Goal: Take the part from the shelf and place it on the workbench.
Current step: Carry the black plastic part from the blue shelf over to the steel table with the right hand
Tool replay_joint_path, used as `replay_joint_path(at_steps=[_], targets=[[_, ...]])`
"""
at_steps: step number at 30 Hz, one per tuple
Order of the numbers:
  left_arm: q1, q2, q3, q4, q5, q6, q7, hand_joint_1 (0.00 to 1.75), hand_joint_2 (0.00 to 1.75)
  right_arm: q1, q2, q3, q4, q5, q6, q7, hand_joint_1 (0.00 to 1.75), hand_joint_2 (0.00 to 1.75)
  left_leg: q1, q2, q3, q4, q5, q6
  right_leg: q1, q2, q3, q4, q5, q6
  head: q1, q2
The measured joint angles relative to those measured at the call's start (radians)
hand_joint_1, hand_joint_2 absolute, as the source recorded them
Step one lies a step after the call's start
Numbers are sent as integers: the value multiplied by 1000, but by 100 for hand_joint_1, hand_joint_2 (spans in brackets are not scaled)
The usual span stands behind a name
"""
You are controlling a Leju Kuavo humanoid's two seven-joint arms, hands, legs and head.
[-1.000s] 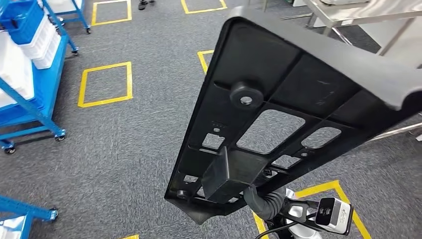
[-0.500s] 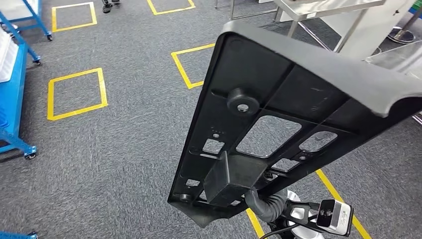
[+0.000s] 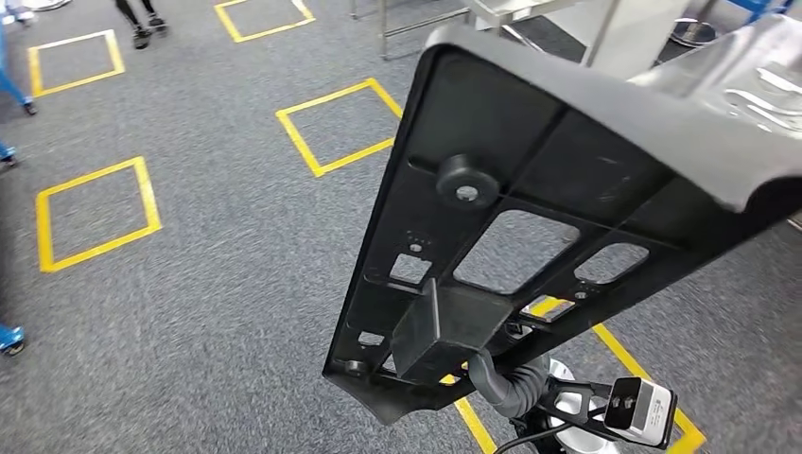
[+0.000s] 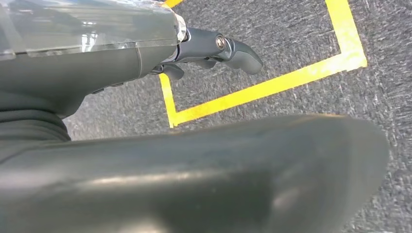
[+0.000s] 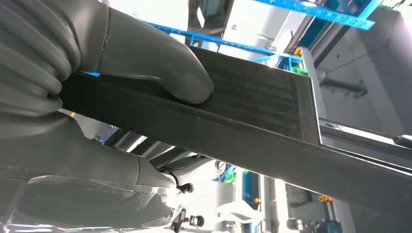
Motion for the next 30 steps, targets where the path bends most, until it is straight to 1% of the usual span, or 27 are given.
replay_joint_path(at_steps=[1, 2, 3, 4, 5, 7, 8, 9, 10, 11, 12, 13, 14, 15, 16, 18, 19, 20, 22, 23, 24, 25, 26, 27, 28, 29, 30], targets=[[0, 0, 0, 0, -3, 0, 2, 0, 0, 2, 0, 0, -1, 0, -1, 0, 175, 175, 1, -8, 28, -65, 41, 2, 0, 12, 0, 3, -1, 2, 0, 0], [-1, 0, 0, 0, -5, -1, 2, 0, 0, 3, 0, 0, -3, 1, -3, 0, 175, 175, 2, -27, 60, -139, 75, 5, 0, 24, 0, 6, -3, 5, 0, 0], [-1, 0, 0, 0, -8, -1, 2, 0, 0, 3, 0, 0, -4, 2, -5, 0, 175, 175, 4, -45, 87, -202, 99, 8, 0, 35, -2, 10, -4, 8, 0, 0], [-1, 0, 0, 0, -10, -2, 2, 0, 0, 4, 0, 0, -6, 3, -8, 0, 175, 175, 4, -59, 103, -240, 109, 11, 0, 44, -6, 13, -4, 13, 0, 0], [-1, 1, 0, 0, -10, -3, 3, 0, 0, 5, 0, 0, -7, 4, -11, 0, 175, 175, 3, -65, 108, -254, 107, 15, 0, 53, -10, 14, -3, 19, 0, 0], [-4, 0, -1, 0, -12, -5, 5, 0, 0, 9, 0, 0, -8, 8, -15, 0, 175, 175, 1, -50, 110, -259, 111, 26, -3, 68, -14, 11, 1, 33, 0, 0], [-6, -1, -1, 0, -14, -6, 7, 0, 0, 11, 0, 0, -9, 10, -16, 0, 175, 175, 2, -40, 111, -264, 114, 33, -3, 64, -18, 16, -3, 38, 0, 0], [-8, -1, -1, 0, -16, -7, 8, 0, 0, 12, 0, -1, -10, 12, -16, 0, 175, 175, 4, -30, 113, -269, 118, 40, -2, 48, -28, 36, -18, 41, 0, 0], [-9, -2, -2, 0, -18, -8, 9, 0, 0, 12, -1, -1, -11, 13, -16, 0, 175, 175, 6, -20, 113, -273, 121, 46, -1, 24, -48, 78, -43, 44, 0, 0], [-8, -2, -2, 0, -20, -9, 10, 0, 0, 11, -1, -1, -12, 13, -15, 0, 175, 175, 4, -9, 113, -274, 122, 49, -2, -4, -77, 142, -77, 46, 0, 0], [-6, -2, -2, 0, -21, -9, 10, 0, 0, 11, -1, -1, -12, 13, -15, 0, 175, 175, 3, 3, 112, -274, 121, 51, -2, -23, -111, 212, -109, 49, 0, 0], [-4, -2, -2, 0, -22, -9, 10, 0, 0, 11, -1, -1, -12, 13, -14, 0, 175, 175, 1, 15, 112, -274, 120, 51, -4, -34, -138, 268, -129, 51, 0, 0], [-3, -2, -2, 0, -24, -9, 10, 0, 0, 11, -1, -1, -12, 13, -13, 1, 175, 175, 0, 26, 112, -273, 119, 51, -6, -40, -150, 293, -130, 53, 0, 0], [-4, -3, -2, 0, -25, -10, 9, 0, 0, 10, -1, -1, -12, 13, -12, 1, 175, 175, 0, 37, 112, -272, 117, 50, -7, -46, -141, 276, -113, 53, 0, 0], [-4, -4, -3, 0, -27, -10, 9, 0, 0, 9, -1, -1, -12, 13, -12, 1, 175, 175, 0, 47, 114, -271, 115, 48, -8, -55, -112, 222, -82, 52, 0, 0], [-5, -6, -4, 0, -28, -11, 7, 0, 0, 3, -1, -1, -12, 13, -12, 1, 175, 175, -3, 63, 119, -269, 109, 41, -4, -93, -37, 80, -28, 45, 0, 0], [-5, -6, -5, 0, -28, -12, 6, 0, 0, 0, -1, -1, -12, 12, -12, 2, 175, 175, -5, 71, 121, -267, 106, 36, 0, -106, -14, 34, -15, 40, 0, 0], [-5, -6, -6, 0, -29, -13, 4, 0, 0, -2, -1, -1, -12, 11, -12, 2, 175, 175, -7, 78, 123, -267, 103, 31, 4, -112, -4, 12, -12, 36, 0, 0], [-6, -6, -9, 0, -31, -17, 2, 0, 0, -3, -1, -1, -12, 9, -13, 3, 175, 175, -8, 92, 129, -269, 100, 19, 6, -92, -4, 8, -11, 27, 0, 0], [-7, -6, -12, 0, -32, -19, 2, 0, 0, -3, -2, -2, -12, 9, -13, 4, 175, 175, -6, 85, 130, -264, 93, 14, 4, -83, -2, 4, -9, 22, 0, 0], [-8, -6, -14, 0, -33, -21, 1, 0, 0, -5, -2, -2, -12, 8, -13, 4, 175, 175, -4, 68, 125, -246, 78, 9, 1, -74, 0, -1, -6, 15, 0, 0], [-8, -7, -16, 0, -33, -21, 2, 0, 0, -6, -1, -2, -12, 8, -13, 4, 175, 175, -2, 46, 108, -205, 52, 5, -3, -64, 3, -4, -4, 9, 0, 0], [-7, -7, -17, 0, -34, -20, 5, 0, 0, -7, -1, -2, -12, 6, -13, 5, 175, 175, 0, 23, 81, -145, 20, 3, -3, -55, 3, -5, -2, 6, 0, 0], [-5, -7, -17, 0, -34, -17, 9, 0, 0, -8, -1, -2, -12, 5, -13, 7, 175, 175, 1, 11, 46, -73, -13, 1, -3, -44, 2, -5, -2, 4, 0, 0], [-3, -7, -18, 0, -33, -13, 14, 0, 0, -9, -1, -2, -11, 3, -14, 9, 175, 175, 1, 5, 13, -10, -34, 0, -2, -32, 1, -3, -2, 3, 0, 0], [-1, -7, -17, 0, -32, -9, 17, 0, 0, -9, -1, -2, -9, 1, -14, 11, 175, 175, 1, 3, -6, 24, -37, -1, -1, -20, 0, -2, -2, 3, 0, 0], [0, -7, -17, 0, -31, -7, 19, 0, 0, -9, -1, -2, -7, -1, -15, 13, 175, 175, 1, 2, -8, 18, -18, 0, -1, -7, 0, 1, -3, 4, 0, 0]])
